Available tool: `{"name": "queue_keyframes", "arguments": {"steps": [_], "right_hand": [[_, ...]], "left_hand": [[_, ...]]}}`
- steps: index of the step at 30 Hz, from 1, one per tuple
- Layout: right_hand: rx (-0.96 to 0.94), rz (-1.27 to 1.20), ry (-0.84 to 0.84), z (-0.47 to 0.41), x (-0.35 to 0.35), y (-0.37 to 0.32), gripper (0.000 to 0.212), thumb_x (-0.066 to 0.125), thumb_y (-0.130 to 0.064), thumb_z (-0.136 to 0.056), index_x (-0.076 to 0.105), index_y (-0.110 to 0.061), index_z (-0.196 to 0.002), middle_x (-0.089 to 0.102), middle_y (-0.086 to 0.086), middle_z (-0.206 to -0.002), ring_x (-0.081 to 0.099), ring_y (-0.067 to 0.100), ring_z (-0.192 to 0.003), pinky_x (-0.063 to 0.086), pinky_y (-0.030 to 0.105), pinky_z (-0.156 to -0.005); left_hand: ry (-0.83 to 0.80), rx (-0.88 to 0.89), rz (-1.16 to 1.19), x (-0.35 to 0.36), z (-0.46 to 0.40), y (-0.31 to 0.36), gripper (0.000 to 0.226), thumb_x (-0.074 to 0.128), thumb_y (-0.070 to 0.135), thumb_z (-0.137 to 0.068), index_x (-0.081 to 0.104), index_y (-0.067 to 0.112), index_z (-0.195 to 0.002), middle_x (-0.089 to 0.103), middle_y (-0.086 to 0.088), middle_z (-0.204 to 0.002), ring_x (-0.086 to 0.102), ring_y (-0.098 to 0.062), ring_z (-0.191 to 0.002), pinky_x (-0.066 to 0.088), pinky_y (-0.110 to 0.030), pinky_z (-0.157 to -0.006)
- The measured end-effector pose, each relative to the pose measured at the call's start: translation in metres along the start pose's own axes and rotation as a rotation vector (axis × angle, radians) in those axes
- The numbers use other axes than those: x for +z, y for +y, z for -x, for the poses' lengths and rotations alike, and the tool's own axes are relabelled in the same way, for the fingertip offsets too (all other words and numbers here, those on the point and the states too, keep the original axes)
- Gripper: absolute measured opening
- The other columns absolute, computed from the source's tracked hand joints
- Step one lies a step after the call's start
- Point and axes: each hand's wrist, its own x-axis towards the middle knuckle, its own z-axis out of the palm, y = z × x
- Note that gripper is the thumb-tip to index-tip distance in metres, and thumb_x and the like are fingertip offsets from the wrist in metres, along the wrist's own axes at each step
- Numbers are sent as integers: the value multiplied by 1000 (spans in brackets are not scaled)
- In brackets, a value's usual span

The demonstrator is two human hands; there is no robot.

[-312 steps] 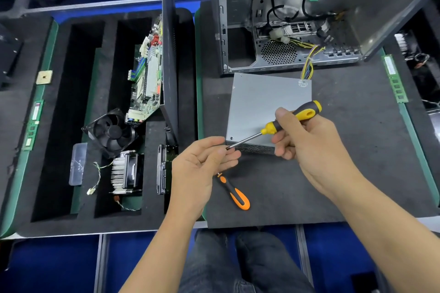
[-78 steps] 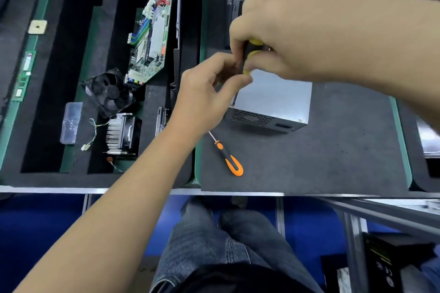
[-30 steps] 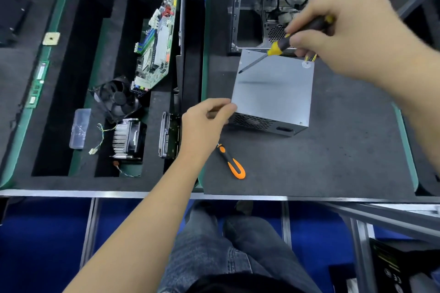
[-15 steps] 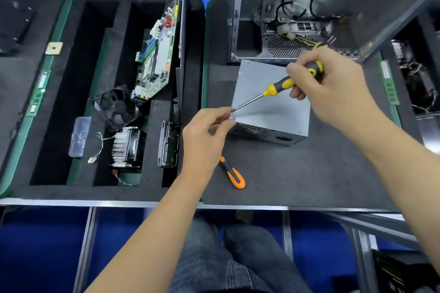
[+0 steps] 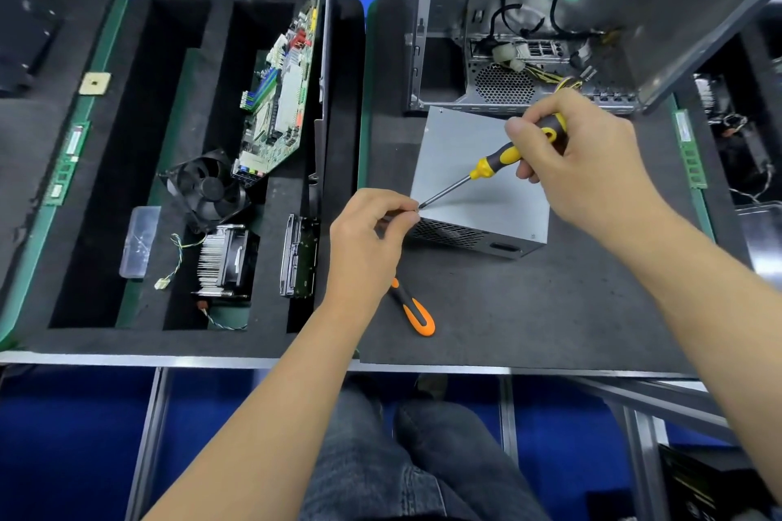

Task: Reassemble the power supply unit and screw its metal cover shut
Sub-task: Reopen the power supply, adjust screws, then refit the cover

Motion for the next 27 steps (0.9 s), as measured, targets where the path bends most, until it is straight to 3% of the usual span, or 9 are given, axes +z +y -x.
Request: {"name": "queue_keyframes", "arguments": {"steps": [10,13,17,20,24,27], "right_hand": [[34,-34,2,1,3,-1,16,61,-30,-95,59,-15,-93,69,5,-69,61,-3,-52,40,5,-50],[-20,0,-1,2,1,-7,19,66,-33,-92,60,-15,-89,68,-4,-62,63,0,-54,42,10,-51],[-274,300,-122,1,-5,-30,36,63,-49,-90,53,-15,-81,58,-19,-57,59,13,-62,45,22,-58],[-408,681,-213,-1,-5,-56,49,46,-67,-86,46,-18,-82,53,-2,-62,53,32,-68,45,39,-67],[-491,837,-313,-8,2,-80,37,49,-52,-96,40,-18,-87,32,3,-65,48,34,-73,35,38,-63],[-503,822,-368,-12,5,-86,35,53,-48,-97,40,-17,-89,37,5,-70,51,35,-79,38,39,-65]], "left_hand": [[-3,-31,9,1,0,1,13,72,-1,-85,75,10,-92,66,6,-97,65,-7,-90,49,-13,-78],[-4,-26,5,1,-1,2,13,73,-1,-85,74,10,-92,66,5,-97,65,-6,-89,48,-13,-77],[3,-27,-5,1,0,2,13,73,0,-85,74,10,-93,66,4,-97,65,-7,-88,46,-10,-77],[0,-17,-7,1,-1,2,14,73,0,-85,74,10,-94,67,3,-97,65,-8,-88,45,-10,-78],[-28,-27,2,-1,-2,1,18,73,0,-84,75,14,-96,65,7,-99,65,-9,-89,47,-12,-78],[-47,-27,-1,-1,-3,1,20,74,-2,-83,75,12,-96,63,6,-100,63,-7,-89,49,-15,-79]]}}
